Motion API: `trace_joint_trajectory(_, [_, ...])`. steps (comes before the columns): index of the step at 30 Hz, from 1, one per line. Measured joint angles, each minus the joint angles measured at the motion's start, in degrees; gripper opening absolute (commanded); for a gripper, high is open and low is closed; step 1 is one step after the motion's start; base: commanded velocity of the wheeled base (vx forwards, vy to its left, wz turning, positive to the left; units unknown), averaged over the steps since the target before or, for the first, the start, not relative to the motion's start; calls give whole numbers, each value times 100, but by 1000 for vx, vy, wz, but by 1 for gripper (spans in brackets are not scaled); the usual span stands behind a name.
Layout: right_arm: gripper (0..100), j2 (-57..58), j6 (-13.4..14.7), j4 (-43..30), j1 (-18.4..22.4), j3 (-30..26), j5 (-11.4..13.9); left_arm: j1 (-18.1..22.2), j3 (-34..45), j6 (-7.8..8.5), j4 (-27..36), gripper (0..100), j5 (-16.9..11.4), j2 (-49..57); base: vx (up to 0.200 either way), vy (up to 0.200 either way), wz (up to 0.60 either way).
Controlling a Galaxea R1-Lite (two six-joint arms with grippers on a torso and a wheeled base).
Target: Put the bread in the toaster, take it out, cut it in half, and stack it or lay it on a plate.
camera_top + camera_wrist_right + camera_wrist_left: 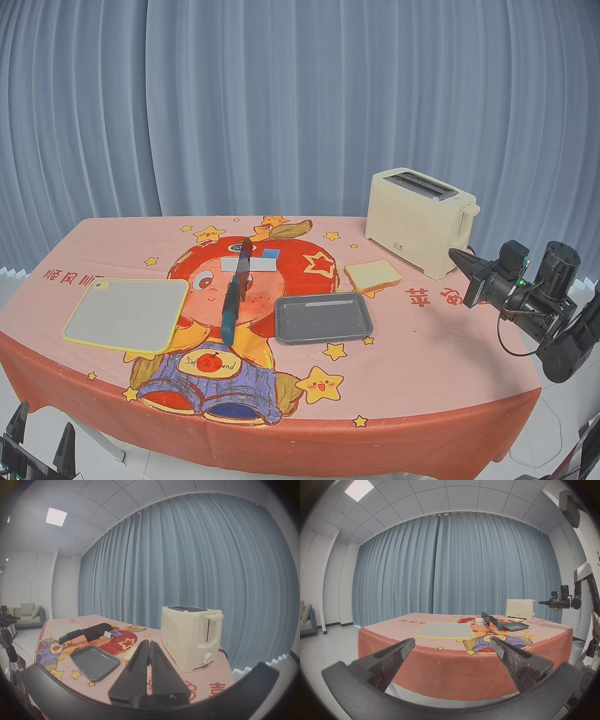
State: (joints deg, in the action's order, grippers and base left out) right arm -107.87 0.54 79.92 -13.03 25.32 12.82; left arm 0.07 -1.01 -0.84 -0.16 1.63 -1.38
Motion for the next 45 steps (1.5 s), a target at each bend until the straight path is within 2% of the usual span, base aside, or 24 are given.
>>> trace_joint_trajectory(14, [0,79,52,-46,-132,-85,-2,0,0,5,0,100,2,0,0,0,0])
trace_joint_trajectory(15, [100,82,52,-46,-132,-85,-2,0,0,5,0,100,0,0,0,0,0])
trace_joint_trajectory(20, [100,99,80,-50,-146,-27,-7,0,0,5,0,100,0,0,0,0,0])
trace_joint_trajectory(25, [100,126,288,-74,-168,30,-27,0,0,2,0,100,0,0,0,0,0])
trace_joint_trajectory(34, [100,267,441,-451,-271,-10,-56,0,0,5,0,100,2,0,0,0,0])
trace_joint_trajectory(40, [100,444,628,-1545,-521,91,-188,0,0,2,0,100,2,0,0,0,0])
trace_joint_trajectory(45, [100,529,681,-2921,-628,618,-355,0,0,2,0,100,2,-2,0,0,0])
